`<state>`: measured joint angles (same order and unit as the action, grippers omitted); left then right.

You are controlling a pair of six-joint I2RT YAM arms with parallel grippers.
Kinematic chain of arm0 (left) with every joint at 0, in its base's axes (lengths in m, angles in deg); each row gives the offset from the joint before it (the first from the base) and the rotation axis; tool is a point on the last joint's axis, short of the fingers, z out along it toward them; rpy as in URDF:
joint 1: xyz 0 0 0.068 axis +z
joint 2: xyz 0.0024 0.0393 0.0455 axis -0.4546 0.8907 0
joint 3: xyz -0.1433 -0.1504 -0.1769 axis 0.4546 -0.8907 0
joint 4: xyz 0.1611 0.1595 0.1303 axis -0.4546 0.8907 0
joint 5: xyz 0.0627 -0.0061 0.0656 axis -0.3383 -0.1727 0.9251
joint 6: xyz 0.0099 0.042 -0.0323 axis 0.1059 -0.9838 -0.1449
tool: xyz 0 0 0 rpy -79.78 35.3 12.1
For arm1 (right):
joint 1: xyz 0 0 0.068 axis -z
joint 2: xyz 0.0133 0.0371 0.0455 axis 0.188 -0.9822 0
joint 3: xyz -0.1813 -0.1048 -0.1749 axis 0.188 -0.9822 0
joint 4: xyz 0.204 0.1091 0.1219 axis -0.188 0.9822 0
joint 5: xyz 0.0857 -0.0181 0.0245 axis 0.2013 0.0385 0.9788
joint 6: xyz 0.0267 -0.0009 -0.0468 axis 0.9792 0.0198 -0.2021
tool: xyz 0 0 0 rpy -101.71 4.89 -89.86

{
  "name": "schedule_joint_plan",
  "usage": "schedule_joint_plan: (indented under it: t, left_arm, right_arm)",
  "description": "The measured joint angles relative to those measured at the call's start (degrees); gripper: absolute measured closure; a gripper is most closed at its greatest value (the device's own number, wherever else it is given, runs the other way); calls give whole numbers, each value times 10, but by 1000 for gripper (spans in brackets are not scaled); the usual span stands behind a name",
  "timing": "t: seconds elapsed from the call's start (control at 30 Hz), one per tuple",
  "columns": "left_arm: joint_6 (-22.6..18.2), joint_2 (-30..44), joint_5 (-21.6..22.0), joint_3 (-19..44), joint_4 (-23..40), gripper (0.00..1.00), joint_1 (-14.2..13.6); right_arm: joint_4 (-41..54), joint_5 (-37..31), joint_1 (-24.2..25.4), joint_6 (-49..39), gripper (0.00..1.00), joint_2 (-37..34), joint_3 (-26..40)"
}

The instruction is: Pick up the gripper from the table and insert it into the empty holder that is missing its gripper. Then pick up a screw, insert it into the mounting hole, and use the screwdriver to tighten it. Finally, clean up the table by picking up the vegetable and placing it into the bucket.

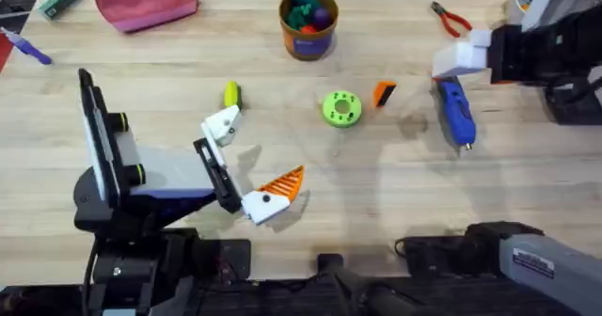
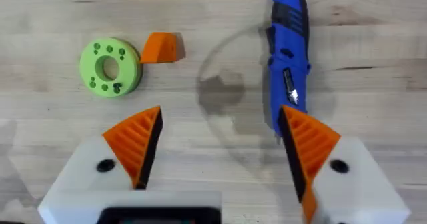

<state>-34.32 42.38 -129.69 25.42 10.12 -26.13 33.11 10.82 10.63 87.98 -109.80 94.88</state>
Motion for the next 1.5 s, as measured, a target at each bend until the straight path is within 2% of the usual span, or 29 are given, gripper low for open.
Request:
schedule_joint_plan:
  t: [0.4,1.5]
  left_arm:
    - [13,0,-47,0,19,14,0]
    - [-5,0,-58,0,24,14,0]
  right_arm:
    - [0,0,0,0,8,0,0]
    - [0,0,0,0,7,0,0]
